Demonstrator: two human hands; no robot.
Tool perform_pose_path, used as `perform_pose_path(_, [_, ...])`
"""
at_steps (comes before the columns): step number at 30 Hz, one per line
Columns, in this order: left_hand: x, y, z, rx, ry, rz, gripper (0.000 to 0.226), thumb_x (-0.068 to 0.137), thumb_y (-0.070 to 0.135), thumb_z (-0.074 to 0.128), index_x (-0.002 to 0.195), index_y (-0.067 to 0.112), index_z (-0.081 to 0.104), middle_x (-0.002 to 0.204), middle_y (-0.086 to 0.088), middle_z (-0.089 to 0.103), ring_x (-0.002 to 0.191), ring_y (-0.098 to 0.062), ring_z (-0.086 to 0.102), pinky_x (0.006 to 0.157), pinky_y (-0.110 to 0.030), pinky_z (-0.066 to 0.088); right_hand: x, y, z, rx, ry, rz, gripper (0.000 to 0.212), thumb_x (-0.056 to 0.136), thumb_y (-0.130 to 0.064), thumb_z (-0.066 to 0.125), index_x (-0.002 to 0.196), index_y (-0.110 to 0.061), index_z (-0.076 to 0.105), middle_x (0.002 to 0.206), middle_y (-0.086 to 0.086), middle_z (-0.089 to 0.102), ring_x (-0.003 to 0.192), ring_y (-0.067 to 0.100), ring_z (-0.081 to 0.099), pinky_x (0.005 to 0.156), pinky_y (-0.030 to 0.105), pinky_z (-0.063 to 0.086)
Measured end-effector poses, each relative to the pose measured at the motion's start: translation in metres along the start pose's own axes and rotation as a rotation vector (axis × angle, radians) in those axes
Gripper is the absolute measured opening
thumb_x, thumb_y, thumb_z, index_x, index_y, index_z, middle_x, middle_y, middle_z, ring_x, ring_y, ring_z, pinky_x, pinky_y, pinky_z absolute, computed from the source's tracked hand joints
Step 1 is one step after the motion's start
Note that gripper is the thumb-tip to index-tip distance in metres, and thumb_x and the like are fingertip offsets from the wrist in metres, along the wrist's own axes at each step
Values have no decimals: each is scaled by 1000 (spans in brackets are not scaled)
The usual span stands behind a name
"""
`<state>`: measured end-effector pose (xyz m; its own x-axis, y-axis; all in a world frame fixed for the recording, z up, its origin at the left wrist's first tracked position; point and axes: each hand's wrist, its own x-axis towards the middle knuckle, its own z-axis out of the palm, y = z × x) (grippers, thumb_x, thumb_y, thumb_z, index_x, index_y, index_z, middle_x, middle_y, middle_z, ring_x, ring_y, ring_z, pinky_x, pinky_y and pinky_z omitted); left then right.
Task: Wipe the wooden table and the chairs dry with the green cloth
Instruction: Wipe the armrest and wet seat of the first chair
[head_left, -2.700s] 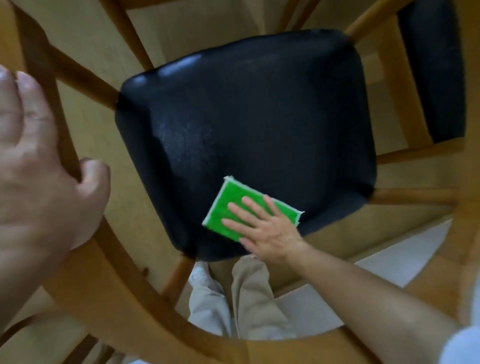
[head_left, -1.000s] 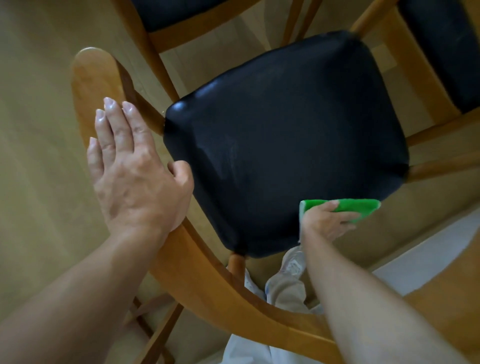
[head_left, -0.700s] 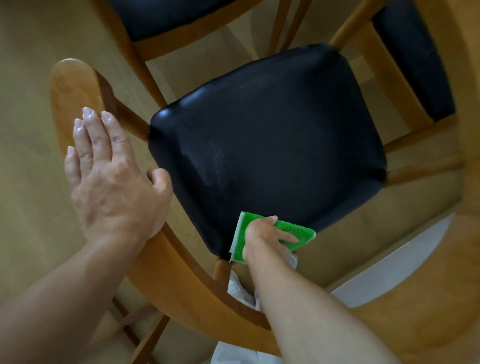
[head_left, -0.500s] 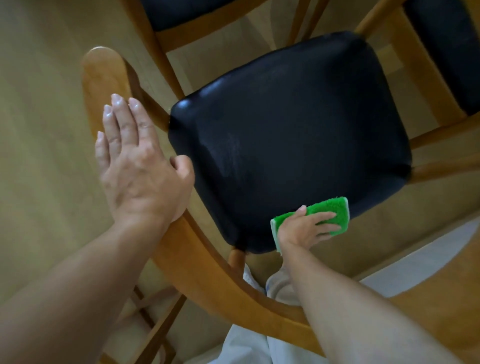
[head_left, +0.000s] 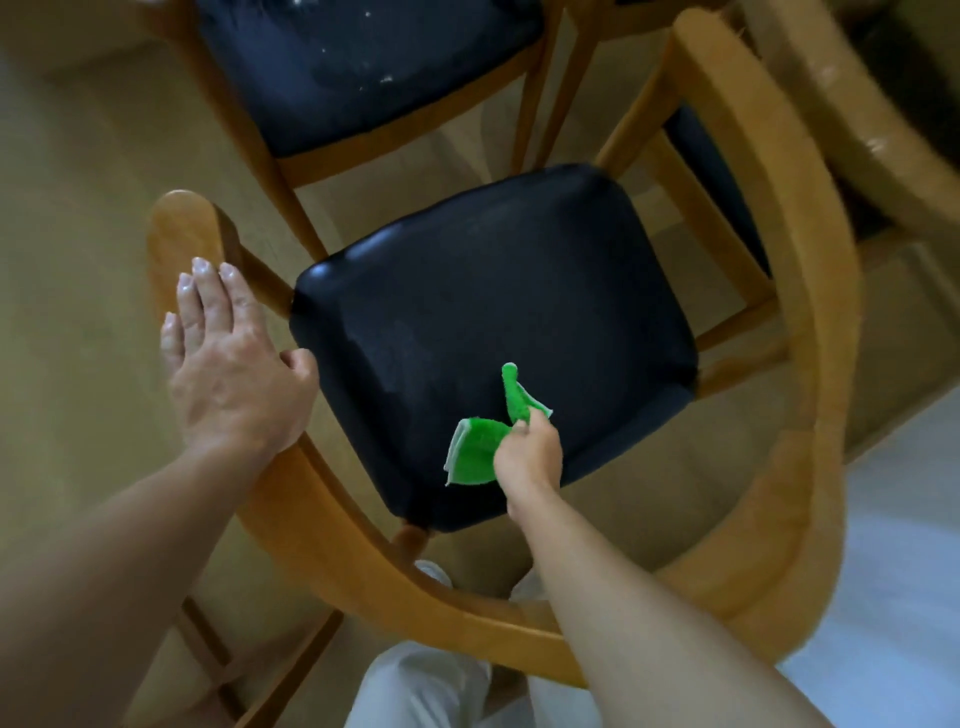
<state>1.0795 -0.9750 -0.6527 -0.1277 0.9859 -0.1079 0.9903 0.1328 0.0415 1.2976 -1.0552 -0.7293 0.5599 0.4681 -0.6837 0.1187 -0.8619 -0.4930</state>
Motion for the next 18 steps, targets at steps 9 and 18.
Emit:
perform_pose_path(9, [-37,102,-18,-147,-267,31,77,94,34,44,151,6,0,158,-15,0,145,-25,-2,116,-39,2,15,-33,-125,85,11,-212,29,102,-25,33,113,-24,60,101,-3,64,93,16,60,71,30,44])
perform_pose_path(18, [-95,314,-31,-449,-477,101,71,98,32,37,151,7,-2,159,-9,-1,146,-19,-3,114,-31,-2,24,-90,-276,102,-97,-643,29,103,-28,35,122,-22,56,103,-5,65,87,5,61,70,23,49])
